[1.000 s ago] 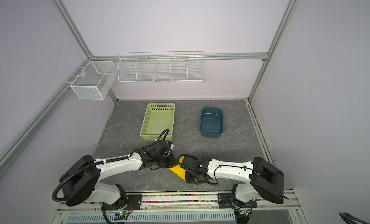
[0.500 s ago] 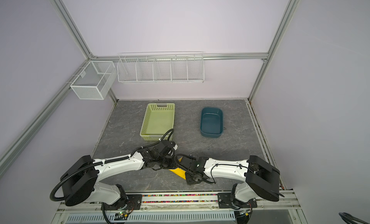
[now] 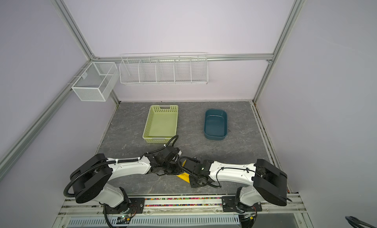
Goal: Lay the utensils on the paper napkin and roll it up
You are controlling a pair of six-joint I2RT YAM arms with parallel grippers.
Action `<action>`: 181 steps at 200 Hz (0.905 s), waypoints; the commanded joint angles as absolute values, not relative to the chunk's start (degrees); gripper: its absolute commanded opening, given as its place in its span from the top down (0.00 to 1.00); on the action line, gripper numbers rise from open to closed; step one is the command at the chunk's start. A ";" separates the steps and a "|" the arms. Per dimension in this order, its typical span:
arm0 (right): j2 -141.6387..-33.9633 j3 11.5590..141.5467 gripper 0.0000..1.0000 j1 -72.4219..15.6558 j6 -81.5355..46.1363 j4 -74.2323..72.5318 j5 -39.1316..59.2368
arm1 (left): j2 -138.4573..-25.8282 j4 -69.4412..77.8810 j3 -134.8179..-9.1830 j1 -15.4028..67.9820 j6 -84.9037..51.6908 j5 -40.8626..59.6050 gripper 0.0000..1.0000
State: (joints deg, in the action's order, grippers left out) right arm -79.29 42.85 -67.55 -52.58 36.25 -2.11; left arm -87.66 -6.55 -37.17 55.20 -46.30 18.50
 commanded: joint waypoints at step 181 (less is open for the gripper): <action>-82.27 42.19 0.79 -60.31 -57.52 32.65 3.73 | -81.62 -11.34 -35.98 55.37 -45.00 13.89 0.79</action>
State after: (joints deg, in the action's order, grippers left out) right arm -81.80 42.22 -60.47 -57.39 29.93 4.69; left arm -84.33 -6.46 -35.16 55.27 -45.82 16.62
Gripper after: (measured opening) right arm 0.212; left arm 0.189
